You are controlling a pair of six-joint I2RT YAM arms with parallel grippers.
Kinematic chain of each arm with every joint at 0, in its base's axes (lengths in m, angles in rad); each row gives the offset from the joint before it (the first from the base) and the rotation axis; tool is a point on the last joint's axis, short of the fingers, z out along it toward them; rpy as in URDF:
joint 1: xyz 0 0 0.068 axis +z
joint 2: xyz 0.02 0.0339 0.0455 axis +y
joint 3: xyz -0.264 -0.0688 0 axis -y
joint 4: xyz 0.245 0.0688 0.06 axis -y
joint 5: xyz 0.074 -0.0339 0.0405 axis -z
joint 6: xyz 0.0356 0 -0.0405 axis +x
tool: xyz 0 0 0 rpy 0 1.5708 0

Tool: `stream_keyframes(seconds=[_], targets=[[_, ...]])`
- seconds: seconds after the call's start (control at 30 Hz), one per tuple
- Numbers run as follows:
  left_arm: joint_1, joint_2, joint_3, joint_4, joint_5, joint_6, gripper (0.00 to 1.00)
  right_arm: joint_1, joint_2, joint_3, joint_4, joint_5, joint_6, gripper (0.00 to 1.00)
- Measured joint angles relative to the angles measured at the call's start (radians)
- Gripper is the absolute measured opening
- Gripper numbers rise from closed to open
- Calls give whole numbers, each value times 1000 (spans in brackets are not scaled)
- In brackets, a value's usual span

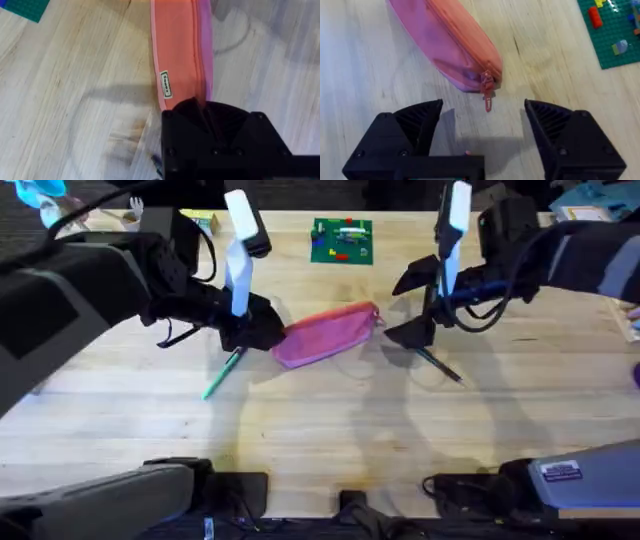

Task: Unzip the bag, pick up the pens from the table one at a time and place them inside, then zip the bag closed.

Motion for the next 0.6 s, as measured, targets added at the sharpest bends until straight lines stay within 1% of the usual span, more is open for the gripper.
stream_keyframes(seconds=[0.33,0.47,0.6], targets=[[0,0,0,0,0,0,43,40,50,0,44,0,-2,994],[0,0,0,0,0,0,43,45,52,0,61,0,-15,922],[0,0,0,0,0,0,42,45,52,0,89,0,-29,914]])
